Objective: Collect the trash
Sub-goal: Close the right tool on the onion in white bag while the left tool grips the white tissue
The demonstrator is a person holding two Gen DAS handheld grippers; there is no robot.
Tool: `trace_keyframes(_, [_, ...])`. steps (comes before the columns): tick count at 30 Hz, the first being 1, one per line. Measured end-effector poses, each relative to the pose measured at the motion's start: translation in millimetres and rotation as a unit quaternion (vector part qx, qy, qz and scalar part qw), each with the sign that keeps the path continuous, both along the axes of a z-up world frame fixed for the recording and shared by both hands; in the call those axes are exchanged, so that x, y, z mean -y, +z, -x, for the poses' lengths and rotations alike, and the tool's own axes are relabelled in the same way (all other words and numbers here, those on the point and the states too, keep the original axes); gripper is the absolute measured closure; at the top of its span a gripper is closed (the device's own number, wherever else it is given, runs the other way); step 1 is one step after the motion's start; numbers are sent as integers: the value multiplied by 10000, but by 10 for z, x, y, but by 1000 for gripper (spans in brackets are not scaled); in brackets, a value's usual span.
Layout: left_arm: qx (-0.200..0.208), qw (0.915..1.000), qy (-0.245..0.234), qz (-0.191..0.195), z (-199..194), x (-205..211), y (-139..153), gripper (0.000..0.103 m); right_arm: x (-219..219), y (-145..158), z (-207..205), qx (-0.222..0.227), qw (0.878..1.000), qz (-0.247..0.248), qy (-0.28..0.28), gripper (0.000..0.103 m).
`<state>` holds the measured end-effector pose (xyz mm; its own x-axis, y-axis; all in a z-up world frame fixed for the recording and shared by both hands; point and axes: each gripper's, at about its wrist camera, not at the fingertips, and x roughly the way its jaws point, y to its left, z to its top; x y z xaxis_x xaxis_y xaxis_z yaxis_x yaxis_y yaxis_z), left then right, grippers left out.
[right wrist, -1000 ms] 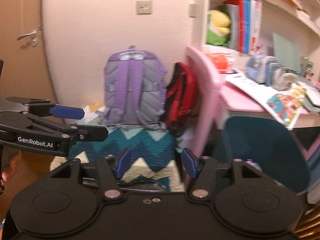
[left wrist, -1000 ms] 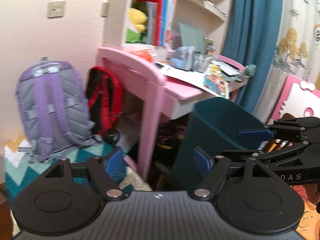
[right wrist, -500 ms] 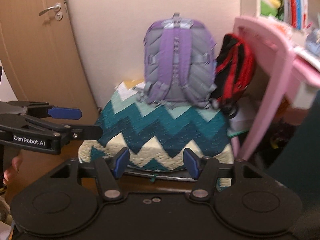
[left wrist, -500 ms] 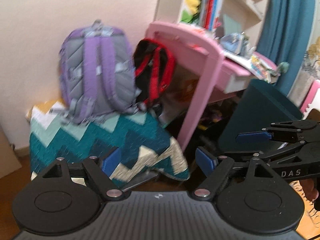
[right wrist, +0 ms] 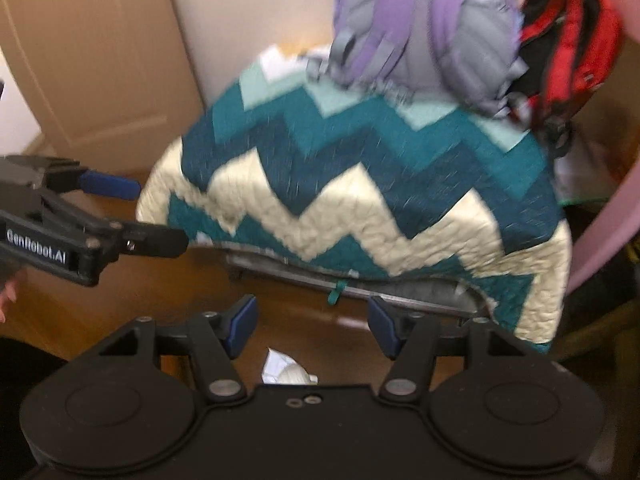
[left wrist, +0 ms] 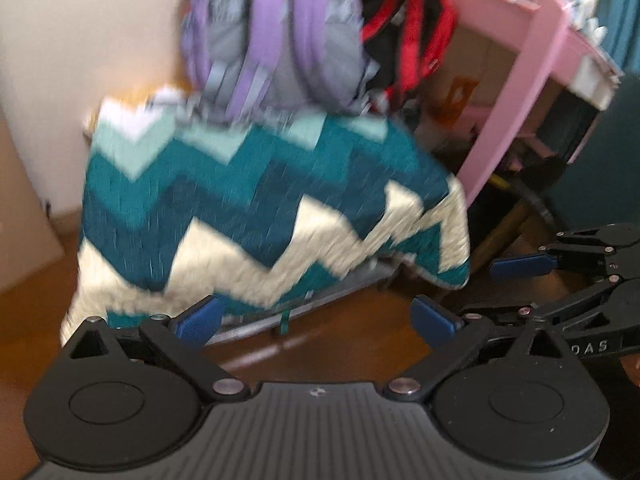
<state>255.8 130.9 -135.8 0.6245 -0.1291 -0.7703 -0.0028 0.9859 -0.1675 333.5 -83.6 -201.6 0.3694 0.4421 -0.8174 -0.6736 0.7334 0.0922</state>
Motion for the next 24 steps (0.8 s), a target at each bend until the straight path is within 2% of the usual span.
trace_keyframes(6, [-652,9977,135,104,-222,-265,-868,2,-417,-856,-170,-387,9975,455,374,43])
trace_keyframes(10, [-1147,9931,163,172,-350,-409,-1443,2,-648,-1374,-222,-474,9929,813,721,43])
trace_keyframes(13, [-1593,9857,317,452,-455,-554,-1865,2,-772,-1743,-234,-577,9875,1098,973,43])
trace_keyframes(16, [-2065,9742,580,705,-532,-706,-2299,2,-866,-2095,-229,-776,9818,1282,1165,43])
trace_keyframes(22, [-2427,9638,793,767,-622,-884,-2955,2,-1023,-2763,-227,-1204,9707,1515,1426,43])
trace_keyframes(24, [-2520,9619,725,769,-629,-867,-3160,2,-1065,-2951,-219,-1331,9673,1550,1502,43])
